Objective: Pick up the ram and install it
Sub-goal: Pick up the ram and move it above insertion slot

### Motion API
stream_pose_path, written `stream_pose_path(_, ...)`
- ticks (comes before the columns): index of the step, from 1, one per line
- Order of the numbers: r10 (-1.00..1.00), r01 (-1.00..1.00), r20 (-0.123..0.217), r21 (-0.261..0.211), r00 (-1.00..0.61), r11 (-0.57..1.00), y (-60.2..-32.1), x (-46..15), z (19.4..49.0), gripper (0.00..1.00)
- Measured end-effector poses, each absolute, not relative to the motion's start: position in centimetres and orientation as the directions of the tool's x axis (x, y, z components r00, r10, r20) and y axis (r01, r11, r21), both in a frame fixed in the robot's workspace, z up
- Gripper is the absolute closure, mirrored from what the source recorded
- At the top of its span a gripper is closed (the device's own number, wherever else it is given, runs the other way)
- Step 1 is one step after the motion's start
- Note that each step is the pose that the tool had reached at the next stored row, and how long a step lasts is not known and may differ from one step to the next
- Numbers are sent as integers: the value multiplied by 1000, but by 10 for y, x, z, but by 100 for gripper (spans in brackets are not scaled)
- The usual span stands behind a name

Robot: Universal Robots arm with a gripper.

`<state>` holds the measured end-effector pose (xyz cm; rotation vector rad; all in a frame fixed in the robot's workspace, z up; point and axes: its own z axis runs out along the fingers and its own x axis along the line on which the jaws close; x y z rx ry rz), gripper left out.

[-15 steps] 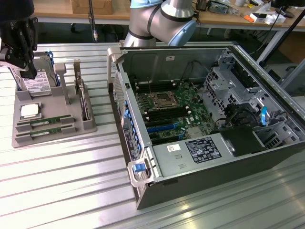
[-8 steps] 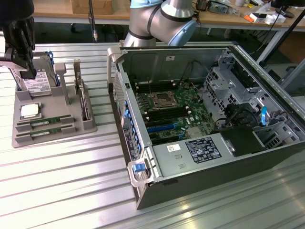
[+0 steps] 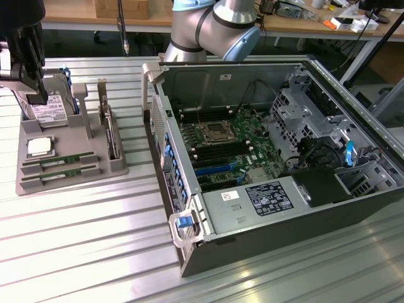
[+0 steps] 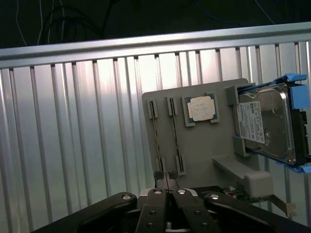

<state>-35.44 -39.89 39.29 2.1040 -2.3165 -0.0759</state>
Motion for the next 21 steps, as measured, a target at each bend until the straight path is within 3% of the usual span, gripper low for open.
stream_pose_path(6, -995, -995, -24, 43, -96, 95, -399, -354, 393, 89)
stream_pose_path(7, -995, -995, -24, 43, -96, 95, -399, -354, 393, 76)
stream_pose_path(9, -995, -995, -24, 43, -96, 95, -399, -354, 393, 64)
stream_pose_path(21, -995, -995, -24, 43, -96, 95, -399, -354, 384, 64)
